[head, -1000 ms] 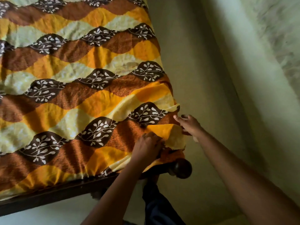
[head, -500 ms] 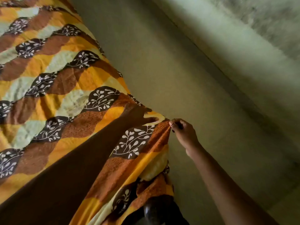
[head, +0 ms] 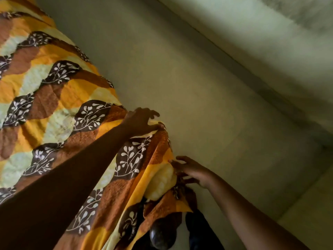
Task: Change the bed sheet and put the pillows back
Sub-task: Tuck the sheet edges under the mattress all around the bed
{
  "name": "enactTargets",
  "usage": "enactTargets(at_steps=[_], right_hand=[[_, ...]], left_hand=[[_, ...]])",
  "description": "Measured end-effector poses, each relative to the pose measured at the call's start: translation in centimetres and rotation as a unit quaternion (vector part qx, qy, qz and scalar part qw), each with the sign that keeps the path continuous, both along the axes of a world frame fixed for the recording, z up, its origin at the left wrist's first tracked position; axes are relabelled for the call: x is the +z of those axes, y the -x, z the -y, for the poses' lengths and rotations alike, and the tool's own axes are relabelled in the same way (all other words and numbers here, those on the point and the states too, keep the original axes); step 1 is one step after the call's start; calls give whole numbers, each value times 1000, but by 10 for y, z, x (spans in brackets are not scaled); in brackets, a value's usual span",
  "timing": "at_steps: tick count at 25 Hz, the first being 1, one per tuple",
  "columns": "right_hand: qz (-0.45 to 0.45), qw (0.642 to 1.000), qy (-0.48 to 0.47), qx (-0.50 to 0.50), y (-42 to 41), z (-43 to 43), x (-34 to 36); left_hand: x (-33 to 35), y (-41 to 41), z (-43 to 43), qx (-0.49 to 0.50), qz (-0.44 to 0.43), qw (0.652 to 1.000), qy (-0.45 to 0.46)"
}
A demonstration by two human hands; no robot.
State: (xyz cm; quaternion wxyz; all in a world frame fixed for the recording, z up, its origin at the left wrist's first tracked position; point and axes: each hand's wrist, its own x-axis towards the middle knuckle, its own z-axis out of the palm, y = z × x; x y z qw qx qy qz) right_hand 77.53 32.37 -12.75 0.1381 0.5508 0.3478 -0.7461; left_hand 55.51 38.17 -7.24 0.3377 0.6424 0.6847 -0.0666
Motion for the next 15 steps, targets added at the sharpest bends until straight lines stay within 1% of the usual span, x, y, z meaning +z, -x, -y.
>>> enactTargets(at_steps=[2,5,6,7,8,9,10,11,13,14,15], right_hand=[[7,997,-10,-73,4,13,-10],[55,990,-89,-98,5,15,-17],[70,985,-112,-112,1,14,-17],[83,979,-133,-131,-5,11,-16],[93,972,-157,-150,-12,8,-15],[100,963,-185,-166,-20,4,-14],[100,954,-208,-192,-27,1,-11],[86,942,-229,-230,-32,-3,-7],[58,912,-272,-301,-38,-7,1],[60,901,-299,-308,-40,-7,4],[69,893,-318,-310,-41,-5,6]], left_hand=[[-4,-23,2,-124,-79,987,66],[-6,-48,8,-262,-166,937,161],[-10,-51,11,-288,-180,922,184],[-13,-53,14,-292,-177,920,193],[-16,-55,15,-279,-160,929,186],[-16,-58,14,-253,-132,945,161],[-14,-63,11,-226,-101,963,109],[-11,-68,8,-206,-74,975,38],[-9,-75,5,-195,-44,976,-88],[-13,-76,8,-197,-40,971,-125],[-16,-78,12,-188,-38,972,-135]])
